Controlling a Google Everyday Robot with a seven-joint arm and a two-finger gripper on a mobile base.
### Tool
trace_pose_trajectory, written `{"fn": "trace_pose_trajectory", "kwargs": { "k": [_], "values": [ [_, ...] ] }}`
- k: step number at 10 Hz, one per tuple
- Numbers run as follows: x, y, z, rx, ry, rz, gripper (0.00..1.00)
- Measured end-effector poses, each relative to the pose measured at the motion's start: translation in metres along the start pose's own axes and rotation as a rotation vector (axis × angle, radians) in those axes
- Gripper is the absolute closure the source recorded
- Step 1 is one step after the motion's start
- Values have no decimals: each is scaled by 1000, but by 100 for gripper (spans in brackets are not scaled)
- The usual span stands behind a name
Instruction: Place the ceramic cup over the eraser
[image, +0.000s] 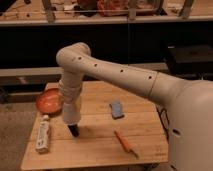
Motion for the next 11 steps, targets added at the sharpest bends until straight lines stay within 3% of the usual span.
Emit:
{"fn": "trace_pose_trajectory", "kwargs": {
  "k": [7,11],
  "values": [
    [-7,0,8,-34,-5,-25,100],
    [-6,3,24,-60,20,-76,100]
  ]
}}
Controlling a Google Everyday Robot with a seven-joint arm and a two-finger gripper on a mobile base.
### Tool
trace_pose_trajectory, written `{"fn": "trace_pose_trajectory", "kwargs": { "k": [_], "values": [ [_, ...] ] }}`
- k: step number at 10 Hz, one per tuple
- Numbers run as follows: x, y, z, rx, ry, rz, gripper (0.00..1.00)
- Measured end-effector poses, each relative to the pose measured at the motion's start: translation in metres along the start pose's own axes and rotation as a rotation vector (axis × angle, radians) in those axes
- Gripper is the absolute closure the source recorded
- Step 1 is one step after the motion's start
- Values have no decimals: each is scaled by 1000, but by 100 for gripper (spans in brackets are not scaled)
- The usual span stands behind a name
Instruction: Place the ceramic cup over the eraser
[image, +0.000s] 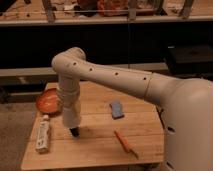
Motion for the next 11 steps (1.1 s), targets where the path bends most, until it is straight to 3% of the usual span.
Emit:
{"fn": "trace_pose_trajectory", "kwargs": {
  "k": [2,4,7,11],
  "values": [
    [0,-2,9,-25,2,-15,98],
    [1,-1,18,-40,0,-15,89],
    [2,-2,22,-31,3,-15,100],
    [6,-3,33,-34,9,-14,100]
  ]
}}
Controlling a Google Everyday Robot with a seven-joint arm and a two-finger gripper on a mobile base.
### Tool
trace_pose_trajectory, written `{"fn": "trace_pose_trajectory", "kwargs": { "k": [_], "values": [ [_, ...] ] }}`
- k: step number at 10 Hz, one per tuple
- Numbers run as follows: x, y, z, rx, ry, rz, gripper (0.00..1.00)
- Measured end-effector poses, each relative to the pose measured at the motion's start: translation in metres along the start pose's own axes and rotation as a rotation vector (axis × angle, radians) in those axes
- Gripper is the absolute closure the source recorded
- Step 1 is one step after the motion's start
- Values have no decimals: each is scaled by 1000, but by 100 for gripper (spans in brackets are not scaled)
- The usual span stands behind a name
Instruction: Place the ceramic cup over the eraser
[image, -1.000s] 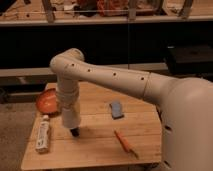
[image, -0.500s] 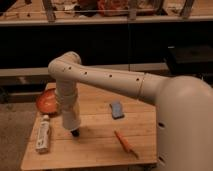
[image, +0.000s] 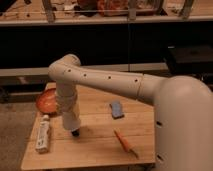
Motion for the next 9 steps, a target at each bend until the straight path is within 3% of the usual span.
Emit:
{"fn": "trace_pose_trajectory", "kwargs": {
  "k": [9],
  "values": [
    [9,0,22,-4,15,-10,100]
  ]
}}
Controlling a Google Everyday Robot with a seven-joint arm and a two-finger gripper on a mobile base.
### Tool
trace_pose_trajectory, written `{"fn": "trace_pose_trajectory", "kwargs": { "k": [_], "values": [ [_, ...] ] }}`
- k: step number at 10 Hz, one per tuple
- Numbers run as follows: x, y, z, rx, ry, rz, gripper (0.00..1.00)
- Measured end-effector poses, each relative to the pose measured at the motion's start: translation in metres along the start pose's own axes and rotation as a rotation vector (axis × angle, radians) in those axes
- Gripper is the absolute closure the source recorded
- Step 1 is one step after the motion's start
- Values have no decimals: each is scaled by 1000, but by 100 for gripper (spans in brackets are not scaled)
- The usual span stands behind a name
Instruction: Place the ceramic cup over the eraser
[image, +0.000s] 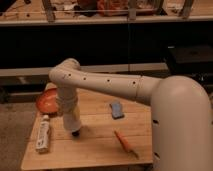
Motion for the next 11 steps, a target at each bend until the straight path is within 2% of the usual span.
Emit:
{"fn": "trace_pose_trajectory", "kwargs": {
  "k": [3,4,10,11],
  "values": [
    [2,-1,1,-1,2,-1,100],
    [3,0,2,-2,2,0,94],
    [6,-1,5,-7,4,0,36],
    [7,-1,6,-8,4,0,34]
  ]
}}
